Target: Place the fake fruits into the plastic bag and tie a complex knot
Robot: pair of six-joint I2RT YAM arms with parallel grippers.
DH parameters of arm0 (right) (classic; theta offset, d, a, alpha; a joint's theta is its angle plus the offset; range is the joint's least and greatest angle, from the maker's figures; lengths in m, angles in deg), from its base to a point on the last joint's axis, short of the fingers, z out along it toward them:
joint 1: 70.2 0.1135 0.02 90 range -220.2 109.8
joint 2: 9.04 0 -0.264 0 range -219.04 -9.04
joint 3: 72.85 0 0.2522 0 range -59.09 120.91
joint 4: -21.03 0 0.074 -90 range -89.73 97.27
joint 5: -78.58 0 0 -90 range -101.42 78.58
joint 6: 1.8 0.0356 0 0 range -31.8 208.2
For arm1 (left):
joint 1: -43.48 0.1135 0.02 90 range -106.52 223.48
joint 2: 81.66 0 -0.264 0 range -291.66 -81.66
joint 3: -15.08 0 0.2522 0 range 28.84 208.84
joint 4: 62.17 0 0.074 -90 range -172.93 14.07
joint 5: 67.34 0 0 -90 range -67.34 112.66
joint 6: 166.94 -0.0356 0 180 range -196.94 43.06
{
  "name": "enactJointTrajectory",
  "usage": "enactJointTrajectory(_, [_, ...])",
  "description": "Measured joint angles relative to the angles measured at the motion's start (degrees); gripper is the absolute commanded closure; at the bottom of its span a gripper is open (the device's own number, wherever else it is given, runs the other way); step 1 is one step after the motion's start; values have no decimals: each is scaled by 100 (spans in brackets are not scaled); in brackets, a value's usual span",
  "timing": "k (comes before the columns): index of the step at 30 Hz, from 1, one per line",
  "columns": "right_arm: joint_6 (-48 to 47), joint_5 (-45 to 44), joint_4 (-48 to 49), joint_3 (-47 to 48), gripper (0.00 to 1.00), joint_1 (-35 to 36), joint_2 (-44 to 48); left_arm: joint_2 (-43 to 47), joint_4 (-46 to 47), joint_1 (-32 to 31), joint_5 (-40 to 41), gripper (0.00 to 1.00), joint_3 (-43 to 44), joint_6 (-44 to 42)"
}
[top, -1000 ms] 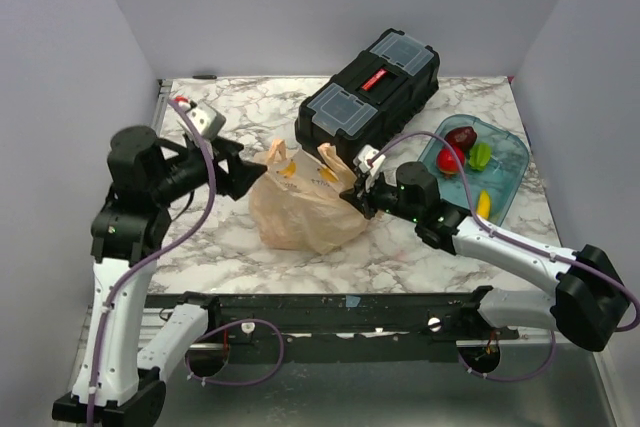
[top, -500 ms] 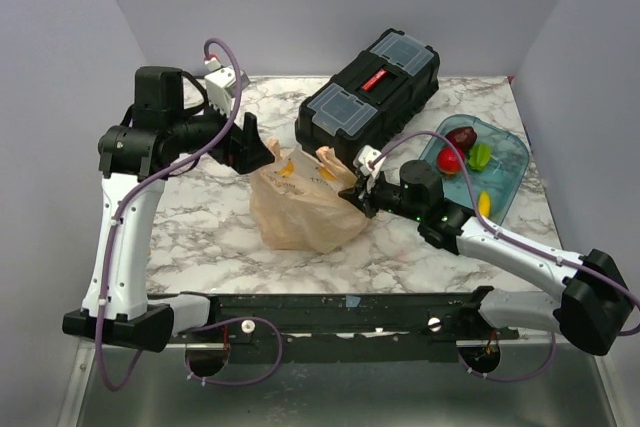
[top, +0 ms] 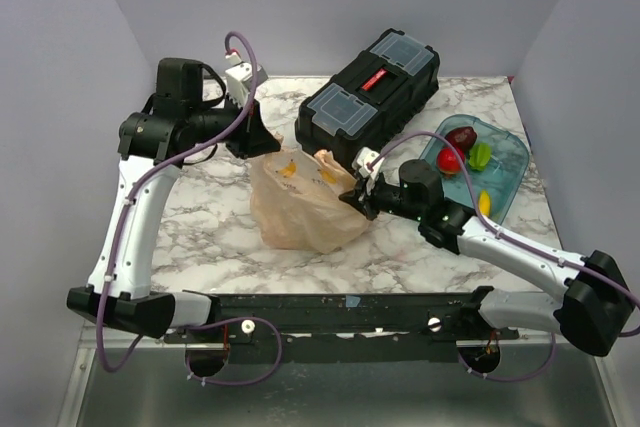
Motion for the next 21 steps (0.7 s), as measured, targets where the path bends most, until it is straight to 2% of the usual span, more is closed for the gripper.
enactJointTrajectory(2, [-35, -7, -225, 87, 99, -11, 22, 186, 297, 48, -179, 100, -173, 59])
enactJointTrajectory(5, [-131, 2, -546, 238, 99, -114, 68, 1200, 1624, 90, -295, 100, -1239, 249])
enactJointTrajectory(9, [-205, 216, -911, 525, 99, -496, 42, 2634, 2583, 44, -35, 100, -2094, 372])
enactJointTrajectory(10, [-232, 269, -981, 658, 97, -538, 2, 2861, 2721, 26, 31, 100, -2260, 382])
enactJointTrajectory(12, [-295, 328, -1172, 938, 74, -560, -125, 3110, 2957, 22, 286, 100, -2577, 398])
enactJointTrajectory(14, [-337, 352, -1434, 1178, 41, -595, -299, 3189, 3071, 28, 540, 100, -2870, 520])
enactJointTrajectory(16, [-295, 358, -1707, 1357, 20, -612, -415, 3189, 3104, 28, 710, 100, -3088, 684])
enactJointTrajectory(18, [-236, 358, -1967, 1552, 7, -627, -433, 3156, 3128, 28, 846, 100, -3230, 870])
enactJointTrajectory(21, [-79, 367, -2214, 2033, 0, -636, -411, 3156, 3139, 22, 973, 100, -3309, 1110])
